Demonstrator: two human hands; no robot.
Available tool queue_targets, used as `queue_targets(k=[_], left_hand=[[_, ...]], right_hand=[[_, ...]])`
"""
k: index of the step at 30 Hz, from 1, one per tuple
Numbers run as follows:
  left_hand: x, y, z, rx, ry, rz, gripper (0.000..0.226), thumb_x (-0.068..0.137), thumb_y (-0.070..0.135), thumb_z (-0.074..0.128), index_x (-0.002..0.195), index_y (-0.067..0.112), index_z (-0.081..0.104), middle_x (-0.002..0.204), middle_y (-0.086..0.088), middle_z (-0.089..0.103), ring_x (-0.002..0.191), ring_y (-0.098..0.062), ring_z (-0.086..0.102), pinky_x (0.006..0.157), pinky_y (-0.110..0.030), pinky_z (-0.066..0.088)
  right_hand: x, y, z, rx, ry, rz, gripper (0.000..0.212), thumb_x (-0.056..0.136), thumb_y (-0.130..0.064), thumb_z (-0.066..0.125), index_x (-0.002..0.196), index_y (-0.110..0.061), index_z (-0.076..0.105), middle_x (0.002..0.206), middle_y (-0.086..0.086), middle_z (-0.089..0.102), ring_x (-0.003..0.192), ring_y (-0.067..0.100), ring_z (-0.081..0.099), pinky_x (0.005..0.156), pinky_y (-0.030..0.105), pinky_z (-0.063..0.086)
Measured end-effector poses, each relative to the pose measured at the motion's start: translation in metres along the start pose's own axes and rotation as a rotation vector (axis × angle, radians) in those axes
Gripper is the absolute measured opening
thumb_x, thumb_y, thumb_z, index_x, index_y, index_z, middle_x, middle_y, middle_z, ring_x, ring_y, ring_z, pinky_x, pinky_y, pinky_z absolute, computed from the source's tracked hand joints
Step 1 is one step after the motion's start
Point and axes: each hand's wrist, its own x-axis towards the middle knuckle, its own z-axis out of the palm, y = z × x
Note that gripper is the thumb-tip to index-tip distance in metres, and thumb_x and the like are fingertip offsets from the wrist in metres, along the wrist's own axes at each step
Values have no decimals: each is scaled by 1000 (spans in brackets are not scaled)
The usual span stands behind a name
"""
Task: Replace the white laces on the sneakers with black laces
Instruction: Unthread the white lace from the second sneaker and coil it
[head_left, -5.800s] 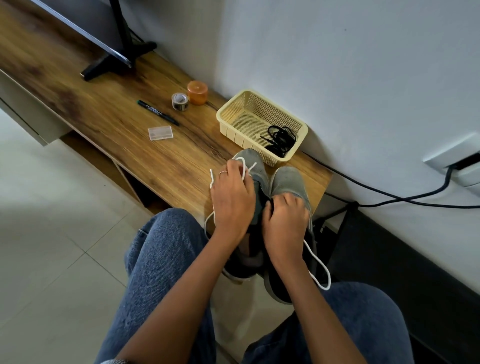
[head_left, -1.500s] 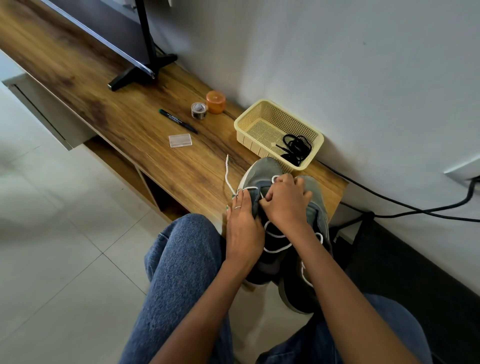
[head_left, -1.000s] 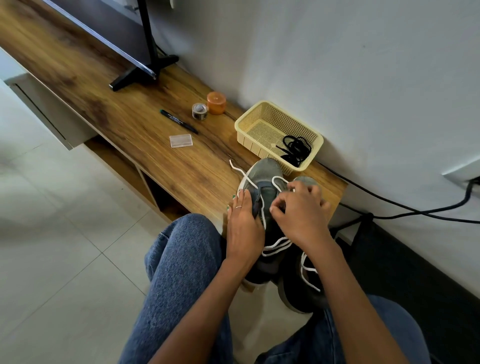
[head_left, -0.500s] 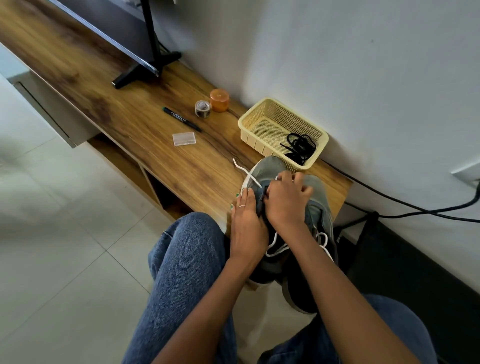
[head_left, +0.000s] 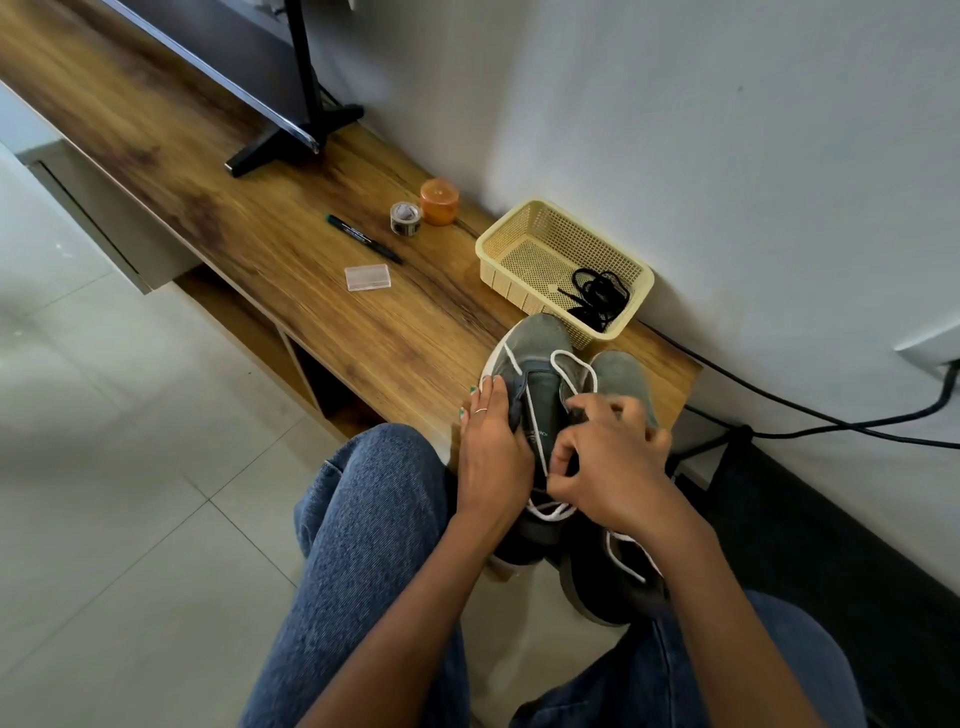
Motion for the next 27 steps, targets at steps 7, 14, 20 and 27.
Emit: queue_targets(k=[7, 14, 20, 27], left_hand=[[0, -1, 1, 29, -21, 14, 60, 96, -2, 39, 152, 7, 19, 160, -9, 16, 149, -20, 6, 122, -35, 3], [0, -3, 2, 12, -13, 31, 60, 96, -5, 36, 152, 7, 19, 160, -10, 16, 149, -19, 6, 122, -33, 2], [1, -3, 3, 3, -11, 9, 52, 102, 3, 30, 152, 9, 20, 160, -8, 16, 149, -18, 6, 121, -30, 0], [2, -4, 5, -21, 11, -4, 47, 99, 4, 34, 147, 6, 33, 153, -11, 33, 145, -25, 22, 119, -43, 18]], right_hand=[[33, -5, 2, 50, 270, 62, 21, 92, -38, 55, 107, -28, 65, 140, -4, 37, 129, 21, 25, 101, 41, 25], [74, -13, 31, -13, 364, 116, 17, 96, -23, 52, 108, -20, 64, 135, 1, 41, 127, 24, 30, 97, 44, 28], [72, -13, 30, 58, 380, 97, 14, 90, -25, 59, 95, -17, 68, 130, -3, 46, 124, 22, 31, 95, 40, 28], [45, 0, 30, 223, 316, 91, 14, 82, -22, 66, 70, -17, 61, 137, -2, 40, 123, 25, 28, 95, 40, 30]])
